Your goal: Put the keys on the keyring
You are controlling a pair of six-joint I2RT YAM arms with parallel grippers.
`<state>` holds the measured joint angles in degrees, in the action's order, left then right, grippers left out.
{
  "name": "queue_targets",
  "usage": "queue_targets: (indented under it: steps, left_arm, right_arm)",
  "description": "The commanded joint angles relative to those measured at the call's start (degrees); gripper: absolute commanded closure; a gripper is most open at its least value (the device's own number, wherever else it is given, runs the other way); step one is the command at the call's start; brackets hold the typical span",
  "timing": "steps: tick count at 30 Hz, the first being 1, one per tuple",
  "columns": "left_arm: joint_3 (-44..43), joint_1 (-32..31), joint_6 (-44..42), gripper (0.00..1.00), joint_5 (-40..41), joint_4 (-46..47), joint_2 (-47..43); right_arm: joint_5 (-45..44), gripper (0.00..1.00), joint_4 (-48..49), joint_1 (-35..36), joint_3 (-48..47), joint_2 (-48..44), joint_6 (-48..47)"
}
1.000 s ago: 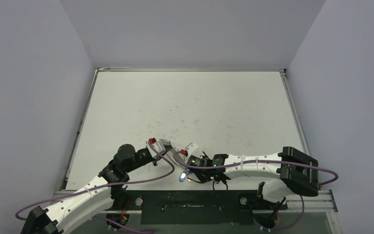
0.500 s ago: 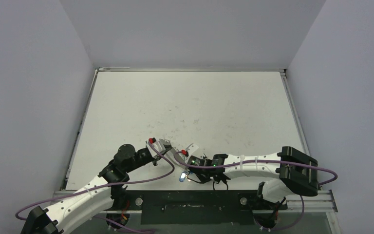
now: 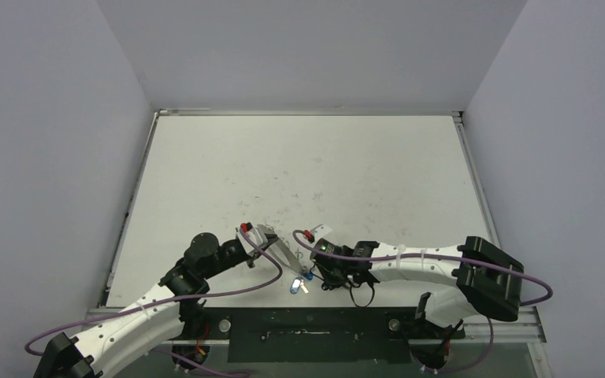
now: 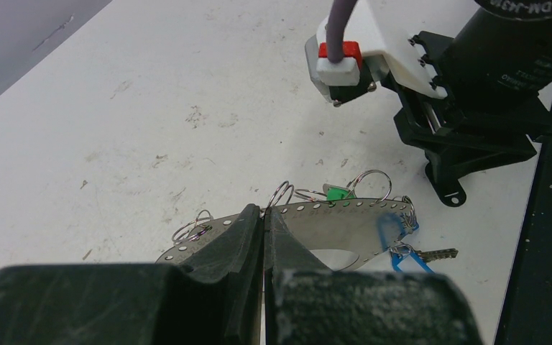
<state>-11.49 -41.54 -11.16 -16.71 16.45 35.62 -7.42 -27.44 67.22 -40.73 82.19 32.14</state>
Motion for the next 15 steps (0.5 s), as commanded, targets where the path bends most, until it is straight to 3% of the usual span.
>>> queue_targets:
  steps: [1,3,9,15]
  left_arm:
    - [-0.3,-0.1,0.2,1.0,0.1,3.3,-0.6]
    - [-0.3,-0.2,0.1,1.0,0.0,3.4,-0.6]
    - [-0.2,-0.2,0.2,1.0,-0.3,3.4,-0.7]
    - [0.1,-0.1,0.1,1.0,-0.3,3.4,-0.8]
  right_arm:
    - [3.0,0.75,0.3,-2.6,2.7,-0.9,0.0]
    - [3.1,0.73,-0.1,-2.7,2.2,-1.4,-0.4]
    - [1.4,0.5,-1.8,-2.8,1.2,-5.7,-1.4]
    - [-0.6,0.49,-3.9,-2.9,1.8,-9.8,-1.1]
